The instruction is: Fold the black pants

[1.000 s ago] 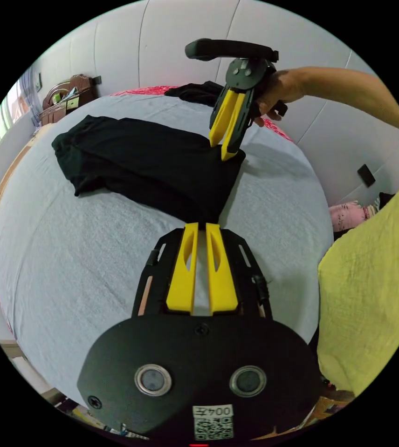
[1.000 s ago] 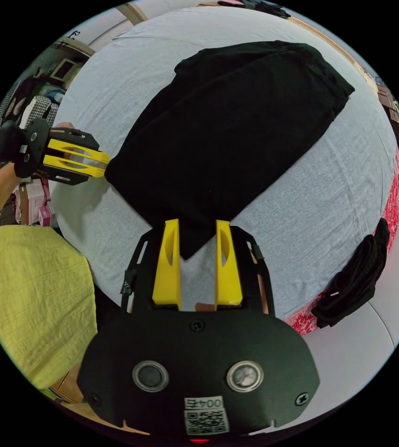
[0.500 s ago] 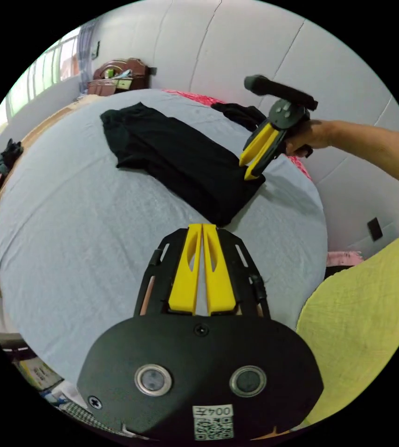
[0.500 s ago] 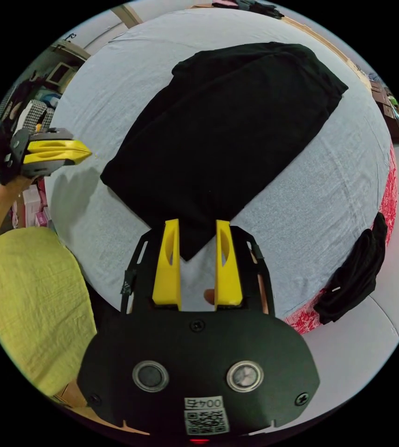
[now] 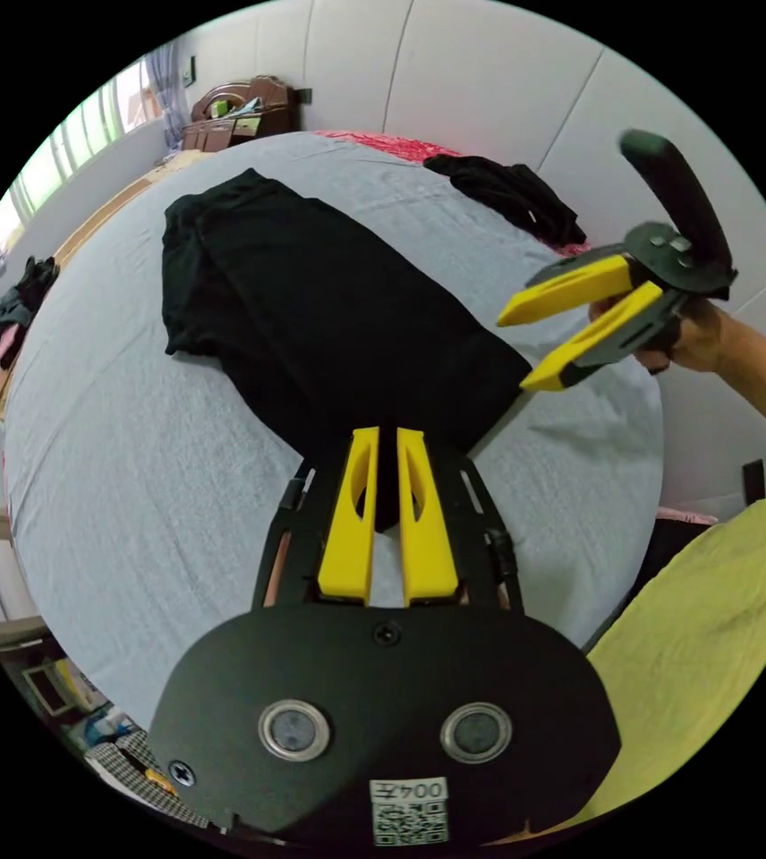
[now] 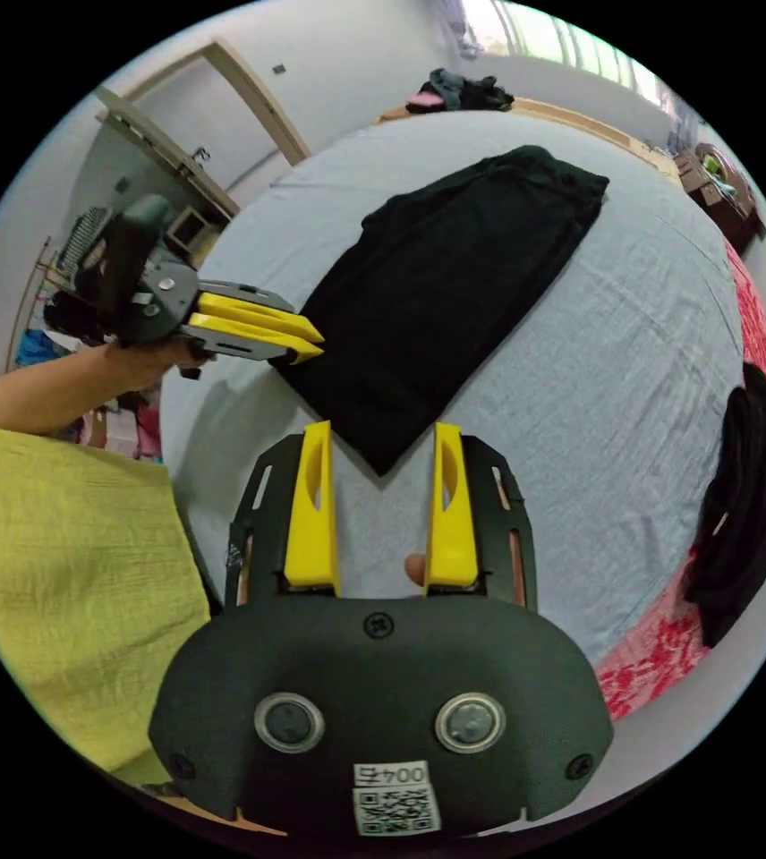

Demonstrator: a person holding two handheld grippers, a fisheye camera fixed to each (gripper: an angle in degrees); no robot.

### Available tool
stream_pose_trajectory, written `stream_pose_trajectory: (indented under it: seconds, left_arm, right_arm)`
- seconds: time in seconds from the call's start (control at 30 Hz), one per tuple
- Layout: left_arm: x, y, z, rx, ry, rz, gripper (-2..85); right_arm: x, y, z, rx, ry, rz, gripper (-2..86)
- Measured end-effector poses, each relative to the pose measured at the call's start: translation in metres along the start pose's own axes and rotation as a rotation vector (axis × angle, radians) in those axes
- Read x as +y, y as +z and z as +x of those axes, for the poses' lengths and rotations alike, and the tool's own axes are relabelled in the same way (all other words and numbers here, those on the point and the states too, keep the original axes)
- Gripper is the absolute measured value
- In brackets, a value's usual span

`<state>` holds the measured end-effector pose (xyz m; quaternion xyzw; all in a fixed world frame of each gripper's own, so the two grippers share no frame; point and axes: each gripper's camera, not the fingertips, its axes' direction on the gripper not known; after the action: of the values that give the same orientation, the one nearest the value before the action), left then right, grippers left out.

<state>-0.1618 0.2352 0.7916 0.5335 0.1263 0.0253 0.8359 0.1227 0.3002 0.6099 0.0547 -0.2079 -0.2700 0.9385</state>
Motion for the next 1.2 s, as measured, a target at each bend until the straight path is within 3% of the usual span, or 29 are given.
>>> stream_pose_trajectory:
  seconds: [0.13,0.4,0.53,0.7,0.87,1.03,1.2]
  left_arm:
    - [-0.007,0.013,0.007,-0.013,-0.065,-0.026,1.8]
    - [-0.015,0.041,0.019,0.011,-0.142,-0.07,1.6]
    - [-0.016,0.052,0.029,0.005,-0.143,-0.079,1.6]
    - [-0.01,0.067,0.039,0.043,-0.179,-0.048,1.8]
    - [-0.005,0.079,0.055,0.066,-0.191,-0.024,2.5]
    - [-0.001,0.076,0.082,0.025,-0.12,-0.021,3.7]
    - [0.015,0.07,0.132,-0.058,0.13,0.016,8.0]
  right_arm:
    - [0.062,-0.023,-0.001,-0.062,0.003,0.222,12.9]
    - [0.083,-0.038,-0.007,-0.154,0.04,0.235,9.5]
    - [0.077,-0.041,-0.022,-0.13,0.029,0.149,4.5]
    - [0.081,-0.05,-0.035,-0.188,0.059,0.125,4.7]
    - [0.076,-0.072,-0.076,-0.108,0.024,0.111,11.8]
    - [0.068,-0.09,-0.131,-0.001,-0.064,0.153,12.3]
    - [0.057,-0.077,-0.204,0.191,-0.256,0.099,12.4]
